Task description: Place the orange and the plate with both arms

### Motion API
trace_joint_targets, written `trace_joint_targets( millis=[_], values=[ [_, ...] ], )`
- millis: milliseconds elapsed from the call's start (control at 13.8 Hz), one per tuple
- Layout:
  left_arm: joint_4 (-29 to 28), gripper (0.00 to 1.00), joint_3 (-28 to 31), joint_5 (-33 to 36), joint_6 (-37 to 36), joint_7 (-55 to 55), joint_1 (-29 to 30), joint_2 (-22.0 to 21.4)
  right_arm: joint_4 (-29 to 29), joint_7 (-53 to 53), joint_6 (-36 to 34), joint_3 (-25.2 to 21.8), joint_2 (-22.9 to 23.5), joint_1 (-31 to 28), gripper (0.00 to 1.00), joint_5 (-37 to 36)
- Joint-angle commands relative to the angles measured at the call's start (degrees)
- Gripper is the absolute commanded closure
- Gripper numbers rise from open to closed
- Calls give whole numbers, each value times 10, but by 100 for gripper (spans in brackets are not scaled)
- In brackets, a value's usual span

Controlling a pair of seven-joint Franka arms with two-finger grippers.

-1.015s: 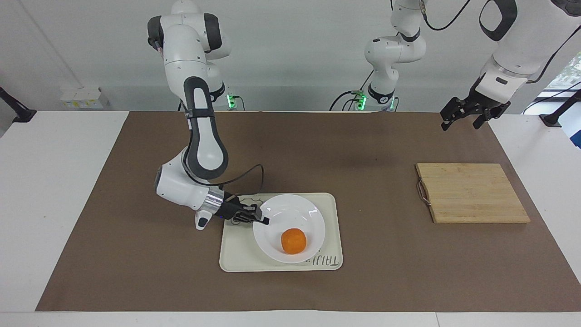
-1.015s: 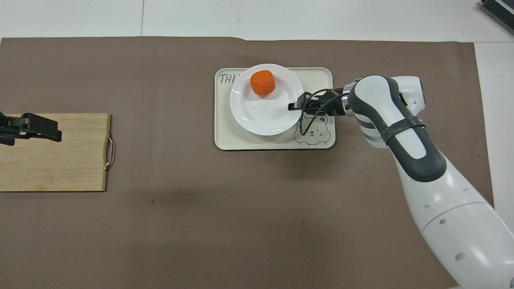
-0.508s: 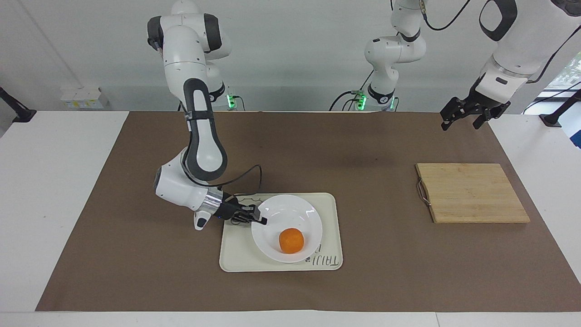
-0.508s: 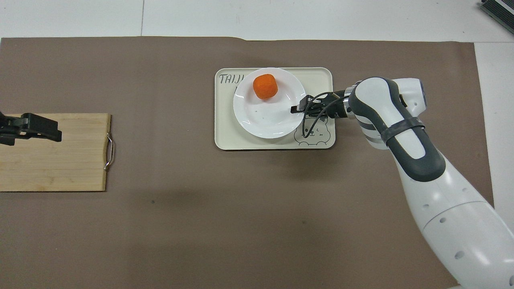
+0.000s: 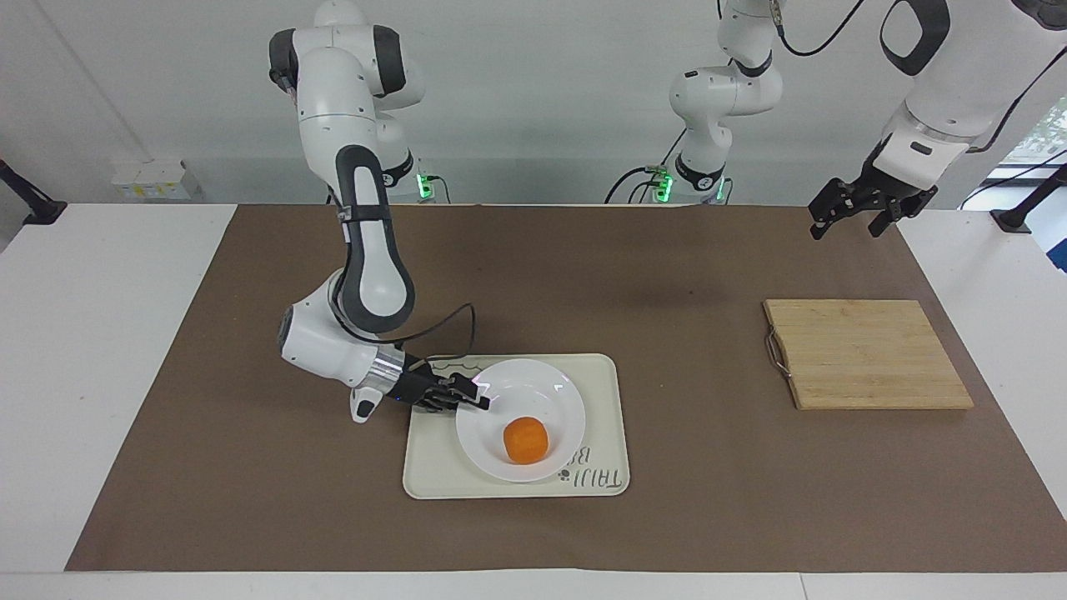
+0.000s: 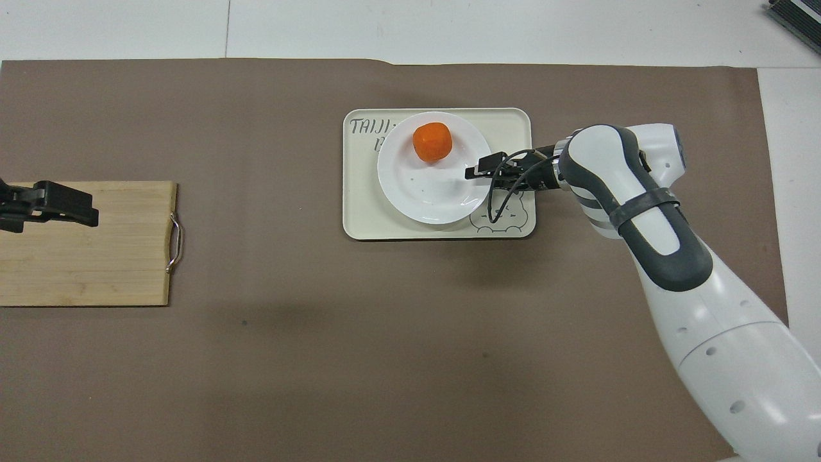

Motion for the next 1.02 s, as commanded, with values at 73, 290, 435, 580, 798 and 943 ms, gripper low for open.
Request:
trace_joint_targets(
  millis=[73,290,435,580,798,943],
  values=[
    [16,0,0,7,-15,-6,1,7,-2,50,15,-1,-40,4,0,-130],
    [16,0,0,6,-15,-6,1,7,-2,119,27,-3,-72,17,0,-261],
    [16,0,0,6,-15,-6,1,7,-3,174,25,-4,-103,17,0,-359],
    [16,0,0,6,-15,-6,1,7,-5,204,1,-3,-141,11,0,-457],
    [16,0,0,6,-15,-6,1,7,-2,211,-78,-21,-194,7,0,-539],
    [16,0,0,6,-15,-6,1,7,0,213,-114,-41,-225,7,0,-553]
  ],
)
